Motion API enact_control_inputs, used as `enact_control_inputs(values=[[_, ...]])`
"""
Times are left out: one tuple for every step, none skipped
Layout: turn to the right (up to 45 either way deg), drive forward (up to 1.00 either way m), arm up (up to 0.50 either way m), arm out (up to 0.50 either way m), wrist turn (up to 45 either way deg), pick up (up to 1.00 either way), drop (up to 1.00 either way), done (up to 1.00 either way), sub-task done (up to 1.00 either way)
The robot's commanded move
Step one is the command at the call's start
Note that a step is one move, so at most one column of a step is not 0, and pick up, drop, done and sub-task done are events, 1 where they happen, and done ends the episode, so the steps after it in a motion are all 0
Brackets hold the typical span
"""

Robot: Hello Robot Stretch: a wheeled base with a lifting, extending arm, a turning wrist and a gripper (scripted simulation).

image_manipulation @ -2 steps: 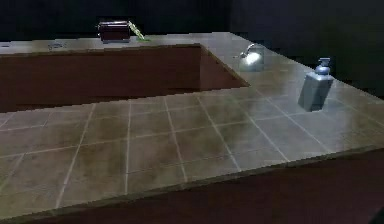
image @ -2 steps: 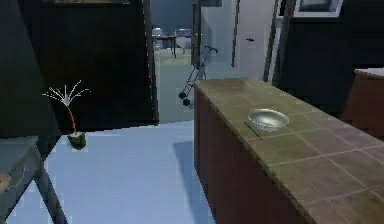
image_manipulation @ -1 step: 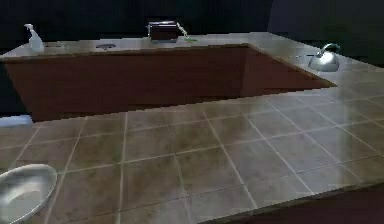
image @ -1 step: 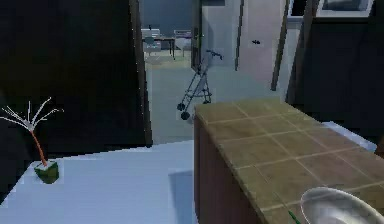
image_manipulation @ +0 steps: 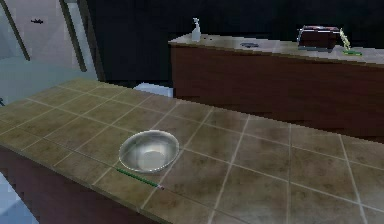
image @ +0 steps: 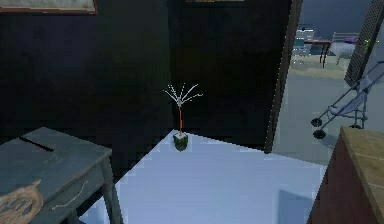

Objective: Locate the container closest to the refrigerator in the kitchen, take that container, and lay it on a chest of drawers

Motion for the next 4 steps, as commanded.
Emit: enact_control_inputs(values=[[0.0, 0.00, 0.50, 0.00, 0.0, 0.00, 0.00, 0.00, 0.00], [0.0, 0.00, 0.38, 0.00, 0.0, 0.00, 0.00, 0.00, 0.00], [0.0, 0.00, 0.00, 0.12, 0.0, 0.00, 0.00, 0.00, 0.00], [0.0, 0.00, 0.00, 0.00, 45.0, 0.00, 0.00, 0.00, 0.00]])
